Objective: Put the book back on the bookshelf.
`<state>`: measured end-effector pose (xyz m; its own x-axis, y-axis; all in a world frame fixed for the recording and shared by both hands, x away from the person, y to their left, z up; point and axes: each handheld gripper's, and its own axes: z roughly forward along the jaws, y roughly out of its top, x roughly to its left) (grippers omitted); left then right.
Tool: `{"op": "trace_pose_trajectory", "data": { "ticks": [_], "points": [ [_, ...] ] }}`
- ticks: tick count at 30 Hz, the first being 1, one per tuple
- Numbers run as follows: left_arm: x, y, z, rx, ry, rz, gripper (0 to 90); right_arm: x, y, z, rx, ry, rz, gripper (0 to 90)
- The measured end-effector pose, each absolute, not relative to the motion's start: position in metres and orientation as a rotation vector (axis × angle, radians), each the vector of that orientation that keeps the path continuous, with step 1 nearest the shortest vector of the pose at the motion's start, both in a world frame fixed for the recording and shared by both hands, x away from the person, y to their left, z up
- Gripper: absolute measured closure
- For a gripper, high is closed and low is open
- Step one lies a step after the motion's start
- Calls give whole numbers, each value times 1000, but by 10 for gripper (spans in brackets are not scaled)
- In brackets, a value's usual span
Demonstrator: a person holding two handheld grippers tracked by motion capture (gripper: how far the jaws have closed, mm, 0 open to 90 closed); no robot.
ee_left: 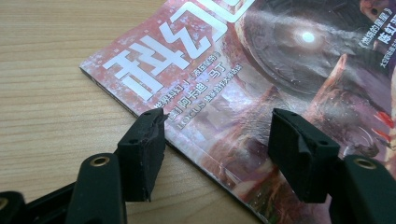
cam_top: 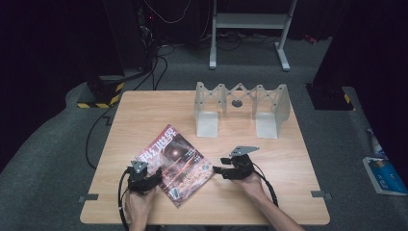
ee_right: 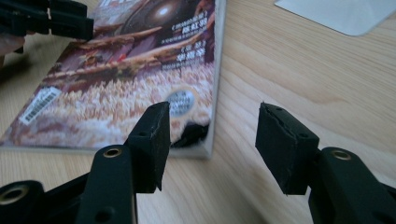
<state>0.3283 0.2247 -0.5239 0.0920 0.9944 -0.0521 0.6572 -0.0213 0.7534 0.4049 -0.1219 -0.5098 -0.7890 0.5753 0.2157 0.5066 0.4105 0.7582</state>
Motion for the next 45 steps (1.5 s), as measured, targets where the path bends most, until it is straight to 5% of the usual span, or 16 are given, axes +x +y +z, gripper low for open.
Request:
{"op": "trace_pose_trajectory", "data": {
  "ticks": [13, 45],
  "points": [
    [328, 225, -524, 1741, 1637, 680, 367, 415, -92, -521, 988, 2642, 1238, 439],
    [318, 213, -524, 1750, 1600, 628, 432, 349, -101, -521, 789, 2667, 1213, 449]
  ]
}}
